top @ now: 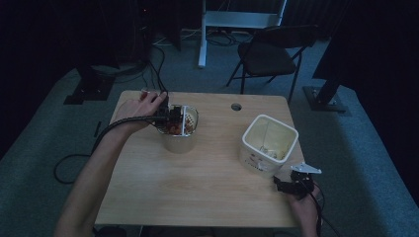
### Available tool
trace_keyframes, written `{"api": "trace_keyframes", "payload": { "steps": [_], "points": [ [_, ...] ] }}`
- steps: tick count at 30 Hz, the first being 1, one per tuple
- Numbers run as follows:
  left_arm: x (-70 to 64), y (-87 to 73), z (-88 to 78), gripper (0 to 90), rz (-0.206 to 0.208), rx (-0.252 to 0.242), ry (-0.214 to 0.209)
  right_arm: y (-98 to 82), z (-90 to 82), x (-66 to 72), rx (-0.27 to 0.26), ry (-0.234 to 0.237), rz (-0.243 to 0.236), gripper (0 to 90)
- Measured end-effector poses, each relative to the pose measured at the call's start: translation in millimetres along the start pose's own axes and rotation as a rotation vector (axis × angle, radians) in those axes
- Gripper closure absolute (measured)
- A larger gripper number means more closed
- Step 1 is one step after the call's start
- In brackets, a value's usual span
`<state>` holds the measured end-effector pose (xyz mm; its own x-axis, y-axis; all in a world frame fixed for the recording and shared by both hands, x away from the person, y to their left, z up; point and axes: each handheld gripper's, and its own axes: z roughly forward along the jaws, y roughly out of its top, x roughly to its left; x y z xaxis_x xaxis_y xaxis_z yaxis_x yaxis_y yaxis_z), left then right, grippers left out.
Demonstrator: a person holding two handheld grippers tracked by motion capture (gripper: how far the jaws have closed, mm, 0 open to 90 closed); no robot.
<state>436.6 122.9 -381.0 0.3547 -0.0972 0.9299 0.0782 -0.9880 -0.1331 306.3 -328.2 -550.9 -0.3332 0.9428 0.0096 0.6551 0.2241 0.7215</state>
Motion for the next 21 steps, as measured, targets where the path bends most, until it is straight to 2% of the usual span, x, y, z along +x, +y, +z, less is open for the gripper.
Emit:
{"api": "trace_keyframes", "payload": {
  "steps": [1,5,8,10,13,14,15,18,21],
  "points": [
    [0.0,0.0,0.0,33.1,0.0,0.0,0.0,0.0,0.0,0.0,0.0,0.0,0.0,11.7],
    [20.2,-10.8,-5.7,33.1,-0.284,-0.1,-0.101,0.0,0.0,-0.1,0.0,0.0,-0.001,11.8],
    [31.8,-18.4,-7.5,33.0,-0.464,-0.167,-0.171,0.0,0.0,0.0,0.0,0.0,0.0,11.7],
    [37.7,-22.9,-7.4,33.1,-0.597,-0.229,-0.22,0.0,0.0,0.0,0.0,0.0,0.0,11.7],
    [47.5,-29.3,-8.8,33.0,-0.76,-0.308,-0.299,0.0,0.0,0.0,0.0,0.0,0.0,11.7],
    [47.5,-29.3,-8.8,33.0,-0.76,-0.308,-0.299,0.0,0.0,0.0,0.0,0.0,0.0,11.7],
    [53.1,-32.9,-9.9,33.0,-0.853,-0.365,-0.362,0.0,0.0,0.0,0.0,0.0,0.0,11.7],
    [62.1,-41.0,-9.3,32.9,-1.028,-0.486,-0.5,0.0,0.0,0.0,0.0,0.0,0.0,11.7],
    [69.9,-50.8,-7.8,32.9,-1.18,-0.61,-0.612,0.0,0.0,0.0,0.0,0.0,0.0,11.7]
  ]
}}
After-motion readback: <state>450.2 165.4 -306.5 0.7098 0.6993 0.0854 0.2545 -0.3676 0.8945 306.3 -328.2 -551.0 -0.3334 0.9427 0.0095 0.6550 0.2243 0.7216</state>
